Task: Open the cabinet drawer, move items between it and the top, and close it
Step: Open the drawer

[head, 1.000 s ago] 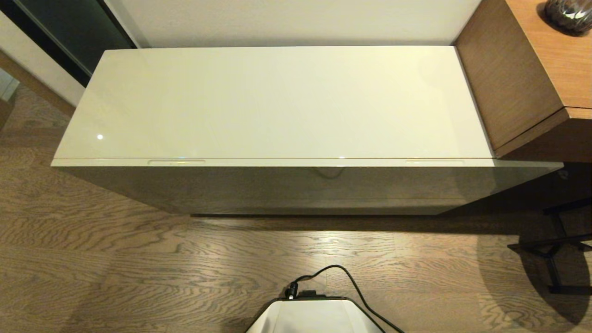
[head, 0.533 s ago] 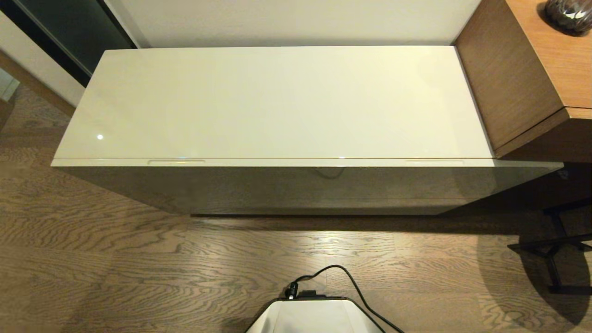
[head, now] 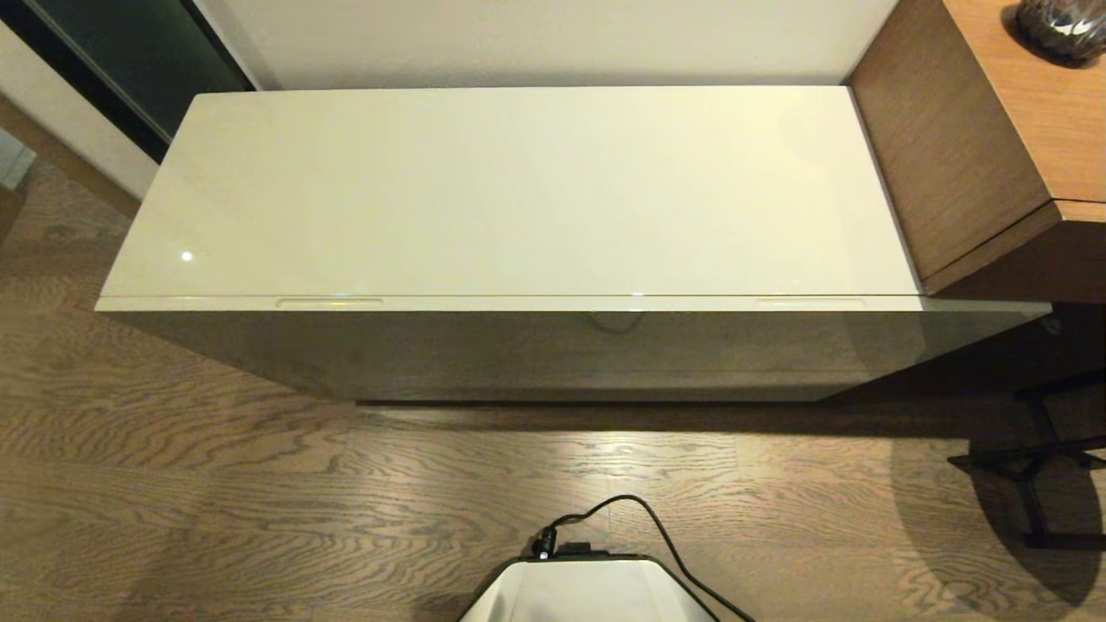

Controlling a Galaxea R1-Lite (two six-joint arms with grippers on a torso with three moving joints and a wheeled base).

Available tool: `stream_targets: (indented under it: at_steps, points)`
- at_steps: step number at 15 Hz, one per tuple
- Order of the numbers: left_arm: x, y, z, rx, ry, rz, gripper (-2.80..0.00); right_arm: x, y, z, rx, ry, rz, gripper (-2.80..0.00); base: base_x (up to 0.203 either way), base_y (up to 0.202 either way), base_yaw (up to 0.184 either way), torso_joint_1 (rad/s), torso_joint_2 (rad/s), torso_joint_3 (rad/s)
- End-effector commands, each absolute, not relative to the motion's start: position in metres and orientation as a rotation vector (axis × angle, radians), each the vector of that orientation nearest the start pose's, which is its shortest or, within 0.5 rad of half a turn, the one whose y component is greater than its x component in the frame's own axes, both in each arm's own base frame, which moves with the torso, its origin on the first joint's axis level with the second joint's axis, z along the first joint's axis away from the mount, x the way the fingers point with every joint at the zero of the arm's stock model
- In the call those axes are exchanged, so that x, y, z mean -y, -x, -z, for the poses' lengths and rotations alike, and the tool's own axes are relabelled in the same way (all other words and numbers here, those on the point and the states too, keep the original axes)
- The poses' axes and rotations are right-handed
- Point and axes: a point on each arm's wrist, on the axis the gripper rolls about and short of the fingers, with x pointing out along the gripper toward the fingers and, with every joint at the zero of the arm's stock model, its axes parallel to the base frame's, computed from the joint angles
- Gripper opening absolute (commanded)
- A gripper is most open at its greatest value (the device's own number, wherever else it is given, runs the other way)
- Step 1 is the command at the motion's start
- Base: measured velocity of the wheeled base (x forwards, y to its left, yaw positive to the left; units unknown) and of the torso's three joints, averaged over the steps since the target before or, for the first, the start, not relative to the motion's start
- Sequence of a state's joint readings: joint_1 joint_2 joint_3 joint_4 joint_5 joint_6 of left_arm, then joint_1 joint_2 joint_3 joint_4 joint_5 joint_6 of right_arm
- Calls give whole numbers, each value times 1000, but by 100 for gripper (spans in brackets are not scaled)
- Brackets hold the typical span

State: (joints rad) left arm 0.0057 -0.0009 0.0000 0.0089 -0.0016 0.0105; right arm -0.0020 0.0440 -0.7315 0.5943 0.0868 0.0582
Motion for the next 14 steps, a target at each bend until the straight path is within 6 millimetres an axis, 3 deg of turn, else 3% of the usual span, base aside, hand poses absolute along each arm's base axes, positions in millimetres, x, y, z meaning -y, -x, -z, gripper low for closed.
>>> stream_targets:
  at_steps: [1, 4, 6, 9, 12, 14]
  points:
    - [0, 23, -75, -8, -11, -6, -280, -3, 78, -241, 4, -89, -111, -280, 0, 0, 0, 0, 0, 0]
    - [0, 23, -75, -8, -12, -5, -280, -4, -2, -288, -155, -137, -156, -280, 0, 0, 0, 0, 0, 0]
    - [0, 23, -75, -8, -11, -5, -280, -5, -56, -295, -272, -162, -191, -280, 0, 0, 0, 0, 0, 0]
    - [0, 23, -75, -8, -11, -5, -280, -14, -129, -288, -409, -176, -244, -280, 0, 0, 0, 0, 0, 0]
    - [0, 23, -75, -8, -11, -5, -280, -23, -199, -275, -392, -163, -213, -280, 0, 0, 0, 0, 0, 0]
    - [0, 23, -75, -8, -11, -5, -280, -29, -231, -263, -395, -160, -200, -280, 0, 0, 0, 0, 0, 0]
